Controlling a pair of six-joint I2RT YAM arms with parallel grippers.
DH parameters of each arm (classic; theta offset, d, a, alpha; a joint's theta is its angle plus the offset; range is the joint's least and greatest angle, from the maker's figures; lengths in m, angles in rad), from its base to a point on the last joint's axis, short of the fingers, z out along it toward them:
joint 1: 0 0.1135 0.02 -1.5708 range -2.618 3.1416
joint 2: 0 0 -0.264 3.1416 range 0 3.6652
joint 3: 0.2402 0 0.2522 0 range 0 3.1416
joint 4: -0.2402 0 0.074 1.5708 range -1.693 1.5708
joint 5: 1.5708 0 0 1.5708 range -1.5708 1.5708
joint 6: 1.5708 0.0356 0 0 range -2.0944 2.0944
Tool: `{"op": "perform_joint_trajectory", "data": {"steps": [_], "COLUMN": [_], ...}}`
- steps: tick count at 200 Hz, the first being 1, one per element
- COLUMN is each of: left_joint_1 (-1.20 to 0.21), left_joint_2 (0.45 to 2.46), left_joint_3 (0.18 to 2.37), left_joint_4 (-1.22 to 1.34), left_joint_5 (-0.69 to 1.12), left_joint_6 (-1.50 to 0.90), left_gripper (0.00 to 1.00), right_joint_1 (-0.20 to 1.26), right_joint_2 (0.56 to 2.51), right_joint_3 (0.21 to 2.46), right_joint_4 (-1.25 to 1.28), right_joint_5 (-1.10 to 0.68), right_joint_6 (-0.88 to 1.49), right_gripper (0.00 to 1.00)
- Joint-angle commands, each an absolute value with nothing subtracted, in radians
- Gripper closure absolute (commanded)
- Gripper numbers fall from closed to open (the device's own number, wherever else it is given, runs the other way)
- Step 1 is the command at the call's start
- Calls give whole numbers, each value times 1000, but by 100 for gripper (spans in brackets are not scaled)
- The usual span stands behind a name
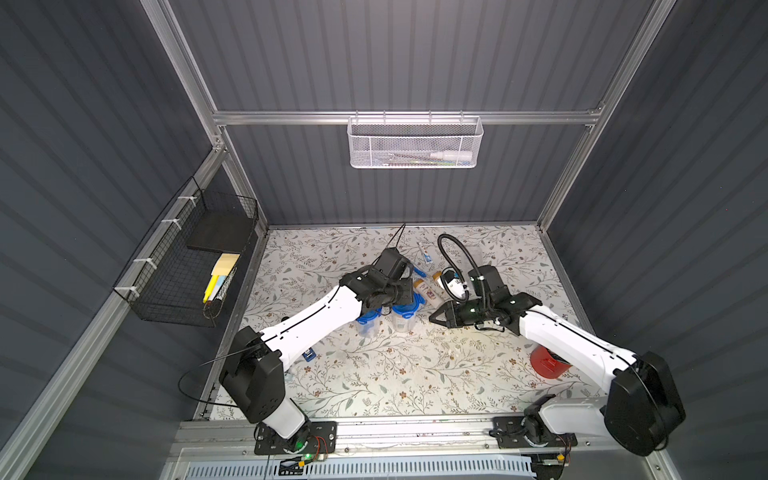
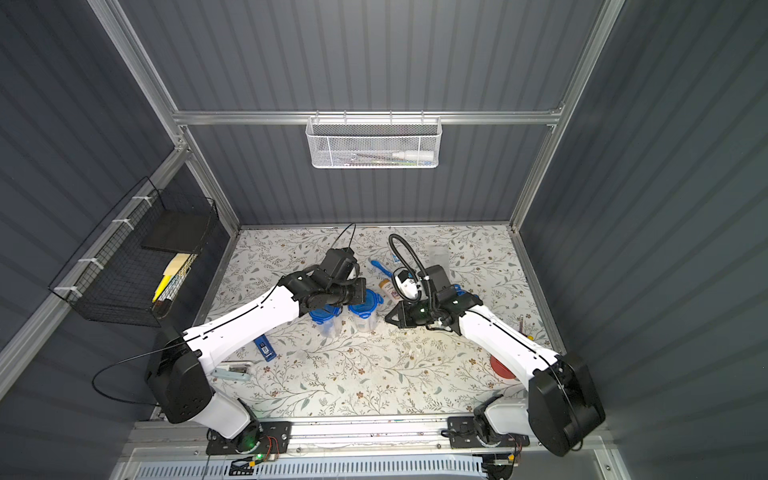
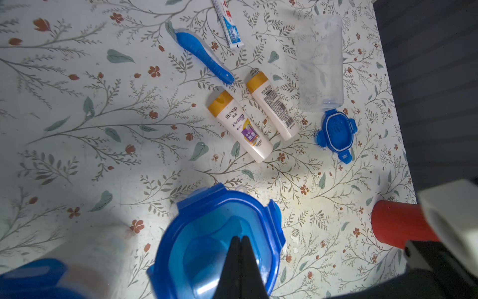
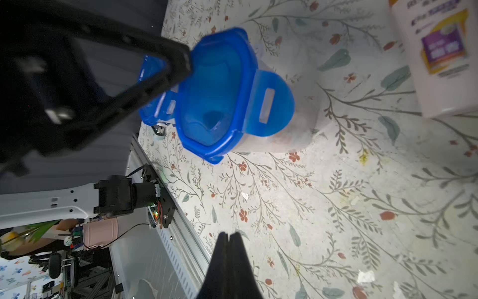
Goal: Take out toiletry kits
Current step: Adjust the container at the center of the board.
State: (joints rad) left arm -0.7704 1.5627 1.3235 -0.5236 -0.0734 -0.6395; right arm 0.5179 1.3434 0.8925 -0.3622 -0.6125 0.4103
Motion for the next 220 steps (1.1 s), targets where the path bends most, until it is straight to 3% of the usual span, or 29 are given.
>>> {"op": "perform_joint_trajectory", "data": {"steps": [1,220], "left_joint_1": [-760,-750], "left_joint_2": [1503,1497], "left_joint_3": [1336,1259], "left_joint_4": [-552,-561], "left_joint_5": [-140,-126], "left_joint_6": [-615,-619], "left_gripper": [100,100], "right_joint_1": [537,537], "right_joint_2": [1401,1882], "right_joint_3": [953,1534], "right_joint_4": [-418,-481], "right_joint_5": [-539,-477], "right_joint_6": [374,318], "right_gripper": [100,100]}}
